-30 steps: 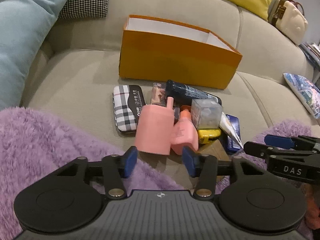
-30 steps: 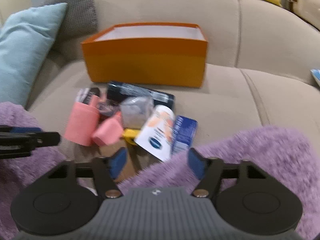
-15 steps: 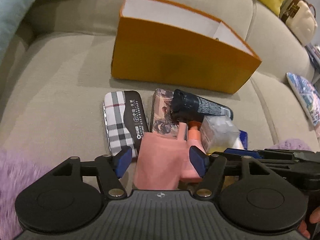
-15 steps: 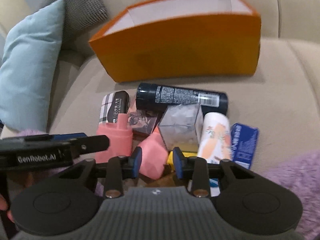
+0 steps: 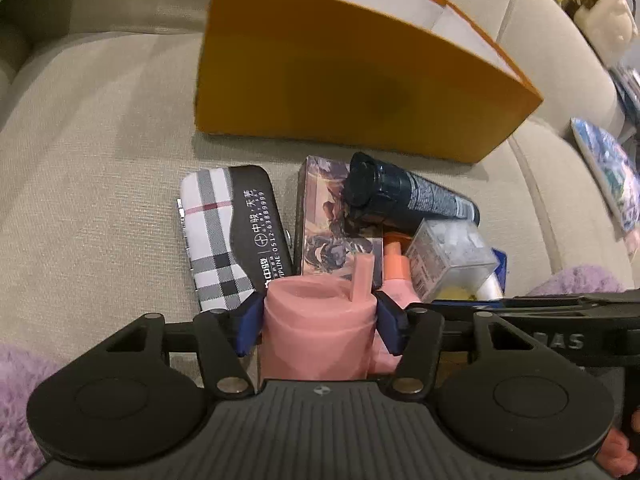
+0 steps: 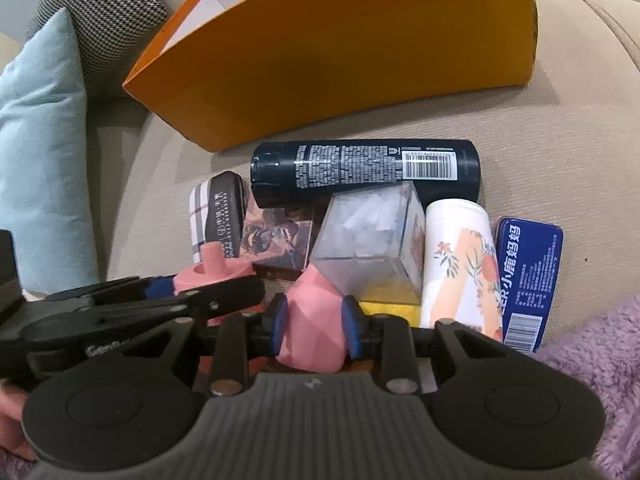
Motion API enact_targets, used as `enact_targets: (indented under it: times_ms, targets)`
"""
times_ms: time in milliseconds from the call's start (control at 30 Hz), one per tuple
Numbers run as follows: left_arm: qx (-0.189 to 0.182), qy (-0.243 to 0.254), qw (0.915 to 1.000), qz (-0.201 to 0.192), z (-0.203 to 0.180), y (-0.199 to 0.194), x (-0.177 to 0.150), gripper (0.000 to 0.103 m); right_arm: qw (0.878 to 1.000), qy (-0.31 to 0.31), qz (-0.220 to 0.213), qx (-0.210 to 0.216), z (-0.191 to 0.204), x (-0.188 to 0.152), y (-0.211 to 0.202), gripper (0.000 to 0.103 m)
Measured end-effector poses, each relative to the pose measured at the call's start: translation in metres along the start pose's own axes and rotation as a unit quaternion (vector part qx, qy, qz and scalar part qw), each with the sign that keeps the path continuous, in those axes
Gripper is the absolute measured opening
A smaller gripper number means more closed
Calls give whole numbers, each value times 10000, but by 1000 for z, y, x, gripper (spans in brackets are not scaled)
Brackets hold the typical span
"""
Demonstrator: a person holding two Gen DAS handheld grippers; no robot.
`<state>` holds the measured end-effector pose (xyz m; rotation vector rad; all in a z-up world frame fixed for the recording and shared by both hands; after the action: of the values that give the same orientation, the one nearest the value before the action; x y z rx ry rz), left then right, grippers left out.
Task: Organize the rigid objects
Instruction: 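Reach the left gripper to the pink cup and close on it, then grasp the pink pump bottle with the right gripper while the left holds the cup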
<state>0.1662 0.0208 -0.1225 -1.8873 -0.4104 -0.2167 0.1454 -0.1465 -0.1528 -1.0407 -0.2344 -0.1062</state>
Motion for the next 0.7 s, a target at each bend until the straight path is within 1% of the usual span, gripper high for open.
enact_targets:
  times_ms: [33, 100, 133, 200, 300, 400, 433, 467, 600, 633, 700]
  targets:
    - [45, -56, 10000, 6, 3, -4, -1, 67, 10000, 23, 11, -44, 3, 2, 2, 34]
    - [80, -158, 9998, -102, 9, -15, -2, 67, 9999, 50, 24, -124, 8, 5, 6, 44]
    - [120, -229, 9995, -159, 12, -20, -2, 67, 9998, 39, 23, -193, 11, 6, 7, 47]
    - [188, -300, 9990, -258, 19, -28, -3, 67, 9994, -2, 25, -353, 17, 9, 12, 56]
    - [250, -426, 9981, -369, 27, -37, -7, 67, 9983, -20, 51, -584, 19, 9, 20, 65]
    - [264, -480, 9976, -426, 30, -42, -11, 67, 9973, -2, 45, -728, 19, 12, 36, 64]
    - [260, -482, 9975, -438, 29, -42, -12, 67, 9967, -51, 50, -811, 17, 12, 38, 60]
    - [251, -476, 9975, -448, 29, -43, -15, 67, 9955, -150, 71, -933, 15, 11, 37, 49]
    - [207, -448, 9974, -528, 25, -45, -17, 67, 9972, -242, -13, -710, 18, 3, 22, 49]
    - [174, -475, 9971, -573, 24, -44, -15, 67, 9972, -358, -86, -655, 21, 1, 16, 49]
    - [216, -590, 9962, -600, 27, -42, -14, 67, 9951, -840, -208, -476, 35, -5, 4, 48]
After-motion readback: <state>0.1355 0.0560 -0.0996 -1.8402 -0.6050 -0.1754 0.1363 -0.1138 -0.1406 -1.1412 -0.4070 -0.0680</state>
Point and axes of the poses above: each gripper's, at about its wrist camera, not at the fingertips, and y roughly the way its jaws point, z to its left, x to its top, the point moved 9 cm from there along y, roughly the way its jaws point, and after that the axes turned 2 degrees about -y, right-handed, at the moved point
